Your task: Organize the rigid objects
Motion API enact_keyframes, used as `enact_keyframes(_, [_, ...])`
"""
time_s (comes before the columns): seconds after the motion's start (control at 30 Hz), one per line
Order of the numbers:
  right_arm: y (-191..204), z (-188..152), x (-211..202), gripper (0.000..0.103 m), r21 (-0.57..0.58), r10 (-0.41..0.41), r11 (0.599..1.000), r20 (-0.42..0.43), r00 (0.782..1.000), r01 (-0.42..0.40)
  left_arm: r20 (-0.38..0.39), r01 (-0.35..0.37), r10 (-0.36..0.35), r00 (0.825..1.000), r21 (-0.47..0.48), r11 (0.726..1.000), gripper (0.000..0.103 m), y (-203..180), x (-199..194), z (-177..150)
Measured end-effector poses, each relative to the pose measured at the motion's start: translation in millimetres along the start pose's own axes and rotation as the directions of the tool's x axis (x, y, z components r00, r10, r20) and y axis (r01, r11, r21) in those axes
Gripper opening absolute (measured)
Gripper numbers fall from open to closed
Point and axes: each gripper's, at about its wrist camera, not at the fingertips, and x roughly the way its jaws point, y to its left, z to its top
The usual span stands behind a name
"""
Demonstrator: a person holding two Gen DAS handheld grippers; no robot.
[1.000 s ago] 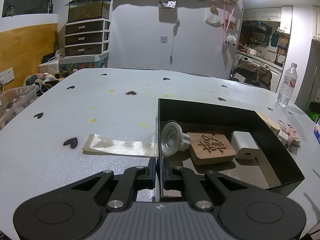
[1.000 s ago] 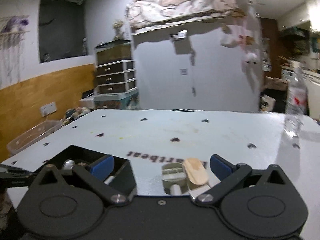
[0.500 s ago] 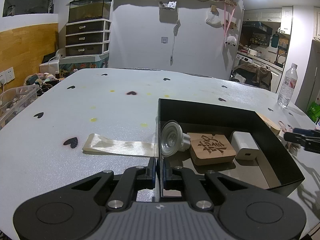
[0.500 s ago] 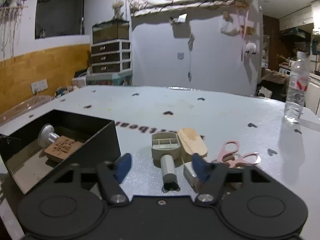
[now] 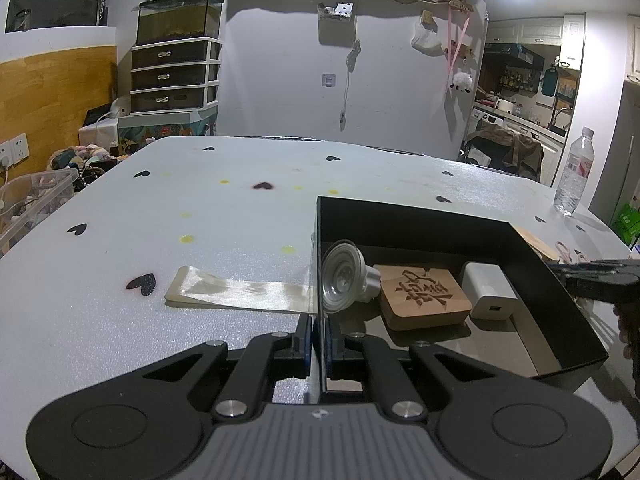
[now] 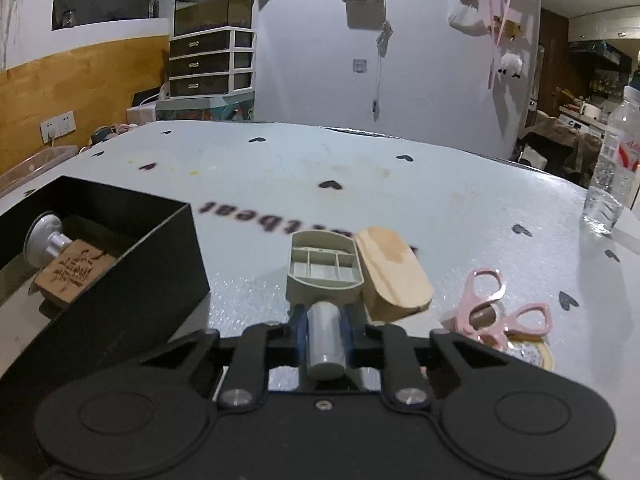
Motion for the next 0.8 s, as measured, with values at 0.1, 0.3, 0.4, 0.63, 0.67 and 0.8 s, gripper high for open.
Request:
enact_keyframes(0.1, [4,-11,-17,0.019,0.005,0.003,1.000,0.005,1.000,-0.003,0.002,0.002,-0.002,1.000,-0.003,1.000,0.006,0,0,0])
enact_keyframes(0.3, [11,-39,-60,0.019,0.017,0.002,1.000,0.005,1.000,-0.002,0.004,0.002,-0.002,1.000,-0.006,1.000,0.006,-1,-2,-1])
enact_keyframes(0.4, [14,-46,-73,0.019,0.017,0.006,1.000,0.012,1.000,-0.006,0.006,0.005,-0.005,1.000,-0.010,1.000,0.006,-1,-3,-1])
enact_keyframes(0.63, [19,-33,-67,0.043,0.011,0.040,0.999,0.036,0.999,-0.040,0.005,0.004,-0.004,1.000,-0.010,1.000,0.006,-1,-3,-1])
enact_keyframes(0.67, [19,-30,-64,0.046,0.006,0.042,0.999,0.035,0.998,-0.043,0.005,0.004,-0.004,1.000,-0.010,1.000,0.006,-1,-3,-1])
enact_keyframes(0.8, [22,-27,-49,0.064,0.002,0.043,0.999,0.008,0.999,-0.043,0.005,0.004,-0.004,1.000,-0.010,1.000,0.006,-1,-3,-1])
